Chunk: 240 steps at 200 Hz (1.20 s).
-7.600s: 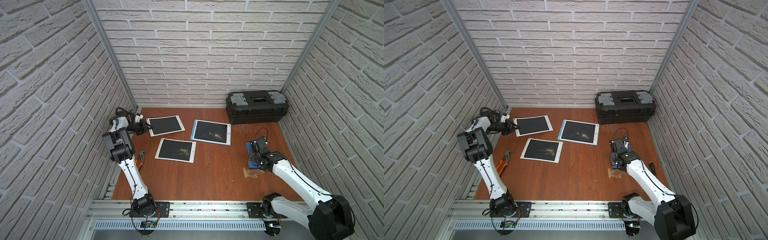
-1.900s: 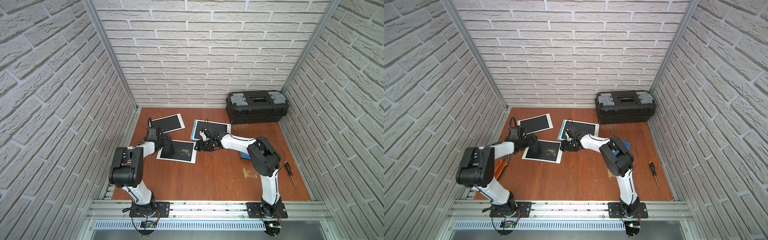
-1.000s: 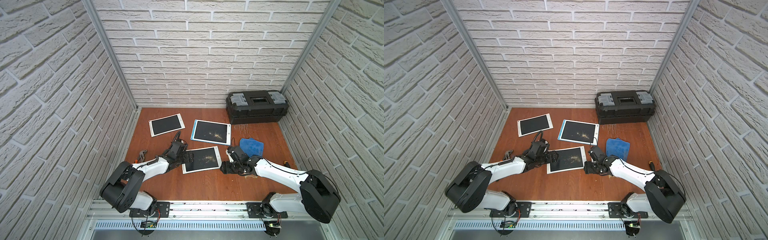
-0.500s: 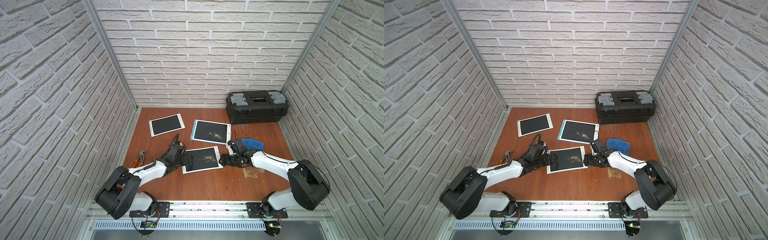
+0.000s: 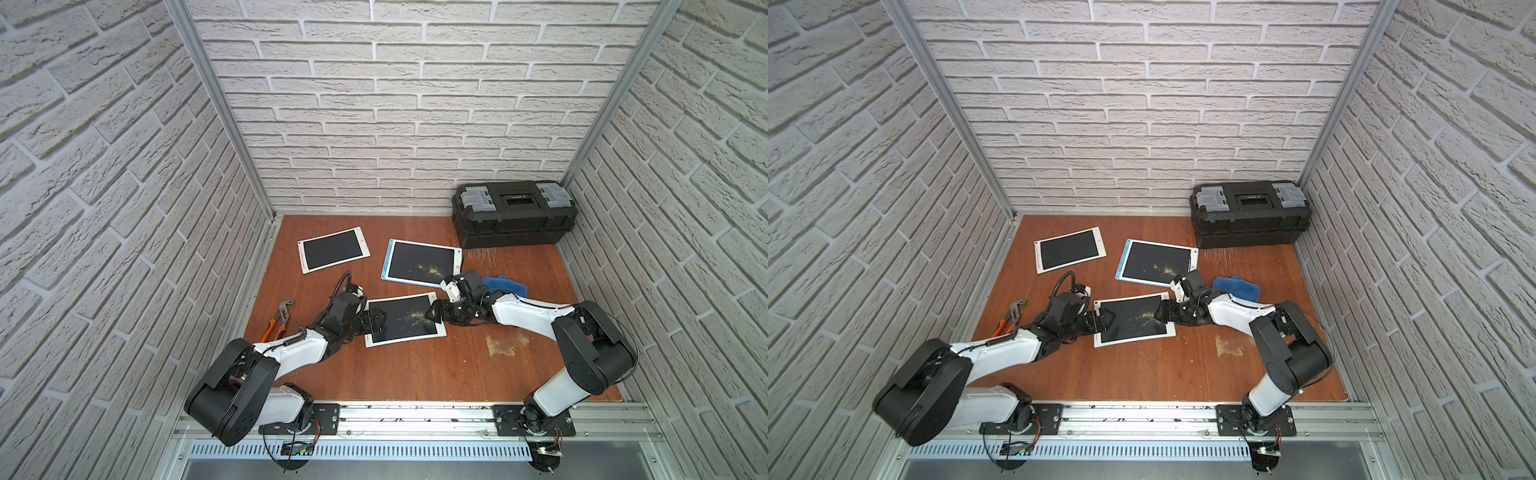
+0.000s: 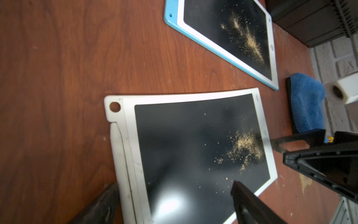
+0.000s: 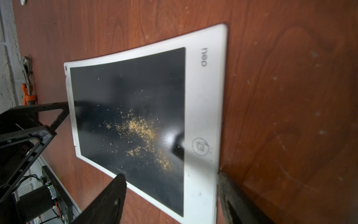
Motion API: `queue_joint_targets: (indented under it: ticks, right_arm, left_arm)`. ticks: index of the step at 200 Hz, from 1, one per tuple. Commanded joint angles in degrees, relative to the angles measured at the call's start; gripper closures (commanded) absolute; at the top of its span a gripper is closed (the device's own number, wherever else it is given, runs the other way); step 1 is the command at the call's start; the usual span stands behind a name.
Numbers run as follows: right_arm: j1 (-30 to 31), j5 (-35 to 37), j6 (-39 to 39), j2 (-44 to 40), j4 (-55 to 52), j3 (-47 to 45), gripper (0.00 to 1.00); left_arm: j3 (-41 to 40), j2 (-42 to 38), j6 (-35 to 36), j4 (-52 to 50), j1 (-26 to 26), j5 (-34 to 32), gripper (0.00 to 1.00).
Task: Wipe the drawing tablet
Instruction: Move the drawing tablet to the center of the board.
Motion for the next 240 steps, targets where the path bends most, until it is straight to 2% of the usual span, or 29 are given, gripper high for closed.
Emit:
queue_joint_targets:
  ticks: [1,46,99,142,187,216,240]
  right_arm:
    - [1.73,-3.34,2.18,-0.97,1.73,-5.26,0.24]
    - [3.61,-4.29,5.05,-3.83,4.52,-12.25,0.24]
    - [3.62,1.08,4.81,-17.52,-4.87,-17.67,0.24]
    - [3.62,4.06,3.56,-23.93,-10.69,-20.14,0.23]
    - [3.62,4.28,3.75,-24.41,-10.30,-20.83,0.23]
    - [3.62,3.98,4.32,-22.71,-9.37,-19.70,0.23]
    - [3.45,8.14,3.48,-23.72,-14.41,-16.72,0.23]
  left_arm:
    - [-3.06,4.53,-2.31,-6.47,-1.67,4.68,0.07]
    - [-1.21,10.73,-4.89,-3.39,-8.64,4.25,0.08]
    - [-2.86,10.87,-8.28,-3.06,-14.67,1.78,0.08]
    - [-4.74,4.80,-8.84,-8.30,-15.92,-0.01,0.08]
    - [-5.08,-5.17,-7.37,-17.02,-15.95,-3.59,0.07]
    - [-4.52,-8.62,-6.28,-21.45,-15.71,-5.34,0.06]
    - [-3.76,-12.13,-6.07,-25.88,-15.20,-7.39,0.06]
